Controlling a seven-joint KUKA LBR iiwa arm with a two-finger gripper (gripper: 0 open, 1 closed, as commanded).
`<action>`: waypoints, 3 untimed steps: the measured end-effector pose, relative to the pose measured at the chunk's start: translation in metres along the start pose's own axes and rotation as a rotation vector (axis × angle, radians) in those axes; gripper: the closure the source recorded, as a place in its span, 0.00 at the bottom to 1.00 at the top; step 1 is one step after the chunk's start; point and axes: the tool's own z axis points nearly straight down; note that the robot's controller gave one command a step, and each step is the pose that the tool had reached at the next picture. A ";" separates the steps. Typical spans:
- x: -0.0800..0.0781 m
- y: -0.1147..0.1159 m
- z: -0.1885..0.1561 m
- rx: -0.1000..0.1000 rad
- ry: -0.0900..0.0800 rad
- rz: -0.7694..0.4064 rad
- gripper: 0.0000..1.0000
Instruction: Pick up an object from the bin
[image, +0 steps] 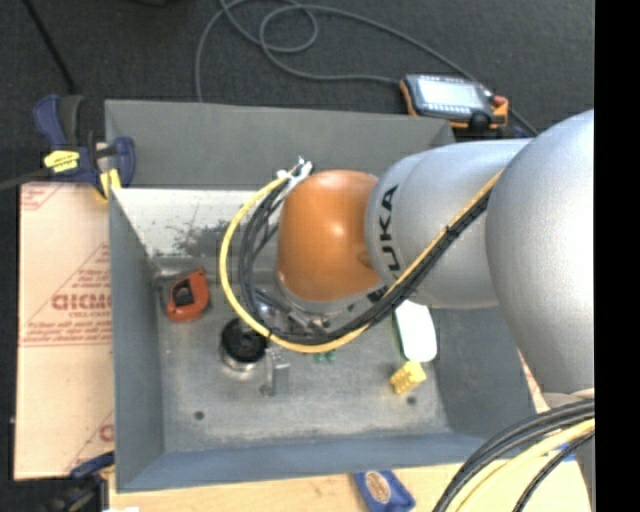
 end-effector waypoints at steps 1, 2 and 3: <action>0.001 0.003 -0.012 0.000 -0.001 -0.197 0.00; 0.005 0.008 -0.007 -0.001 -0.002 -0.136 0.00; -0.002 0.005 0.015 0.000 0.001 -0.158 0.00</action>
Offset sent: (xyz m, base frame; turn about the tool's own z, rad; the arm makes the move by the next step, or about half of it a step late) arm -0.0147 0.0096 -0.0119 -0.0756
